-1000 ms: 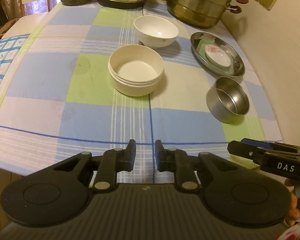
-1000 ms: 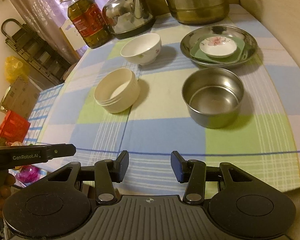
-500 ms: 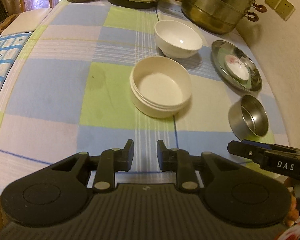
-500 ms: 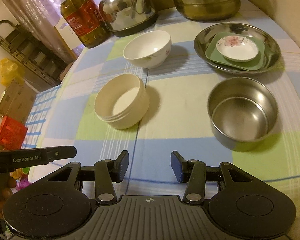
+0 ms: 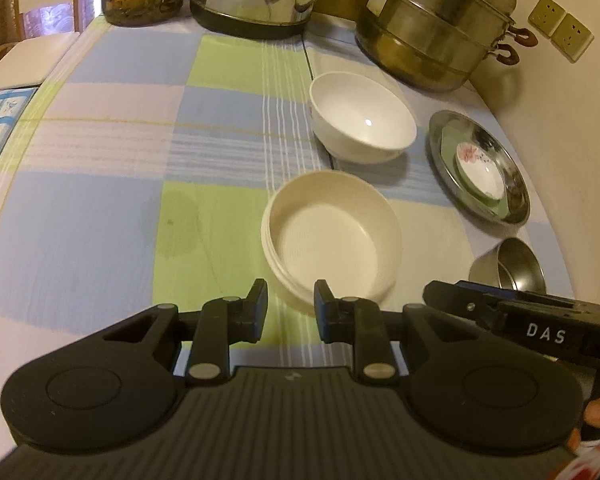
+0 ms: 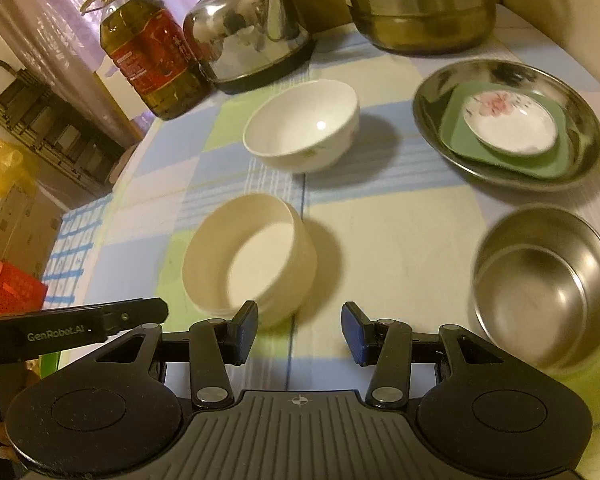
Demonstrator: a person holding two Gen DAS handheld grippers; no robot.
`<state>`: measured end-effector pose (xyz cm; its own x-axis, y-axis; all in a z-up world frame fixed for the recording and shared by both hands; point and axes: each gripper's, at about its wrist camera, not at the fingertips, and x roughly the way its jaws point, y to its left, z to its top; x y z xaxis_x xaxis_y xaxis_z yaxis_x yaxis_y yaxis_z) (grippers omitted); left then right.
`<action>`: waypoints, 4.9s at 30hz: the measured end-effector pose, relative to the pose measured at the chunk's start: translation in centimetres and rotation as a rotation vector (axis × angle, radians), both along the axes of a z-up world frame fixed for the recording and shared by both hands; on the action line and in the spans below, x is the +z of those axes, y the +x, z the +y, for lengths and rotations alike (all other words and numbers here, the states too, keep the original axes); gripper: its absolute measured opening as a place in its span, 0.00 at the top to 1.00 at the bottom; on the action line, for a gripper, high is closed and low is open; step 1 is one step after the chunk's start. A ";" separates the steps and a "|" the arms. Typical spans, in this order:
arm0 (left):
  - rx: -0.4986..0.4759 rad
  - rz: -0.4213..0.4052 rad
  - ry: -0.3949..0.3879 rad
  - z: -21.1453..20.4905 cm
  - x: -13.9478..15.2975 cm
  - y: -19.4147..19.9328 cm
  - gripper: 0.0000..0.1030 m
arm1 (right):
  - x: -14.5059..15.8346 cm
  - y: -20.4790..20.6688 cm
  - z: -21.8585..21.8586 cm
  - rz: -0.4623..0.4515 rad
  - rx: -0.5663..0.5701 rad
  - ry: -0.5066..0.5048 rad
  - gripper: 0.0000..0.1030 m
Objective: Organize plates and bowls
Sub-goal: 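Move both grippers toward the rim of the cream bowl stack, then close both grippers on the cream bowls' rim, then carry the cream bowls with both grippers and lower them into the white bowl, then open both grippers and pull back from the stacked bowls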
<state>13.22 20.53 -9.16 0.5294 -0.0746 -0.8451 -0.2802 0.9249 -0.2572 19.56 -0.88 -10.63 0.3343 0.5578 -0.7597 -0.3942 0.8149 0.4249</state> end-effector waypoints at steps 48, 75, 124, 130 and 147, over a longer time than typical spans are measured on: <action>-0.075 -0.083 -0.013 2.4 2.7 6.7 0.87 | 3.8 5.5 3.7 -0.067 -0.023 -0.032 0.84; -0.087 -0.124 0.016 2.4 1.4 17.0 0.87 | 3.3 15.7 3.6 -0.048 -0.160 0.012 0.84; -0.065 -0.135 0.040 1.9 3.9 12.9 0.74 | 4.3 12.2 1.7 -0.082 -0.156 0.011 0.52; -0.061 -0.122 0.065 1.3 5.3 9.2 0.74 | 5.5 8.9 0.6 -0.084 -0.123 0.040 0.47; -0.001 -0.060 0.116 -2.1 6.4 -1.8 0.72 | 6.4 -0.1 -2.9 -0.062 0.008 0.054 0.38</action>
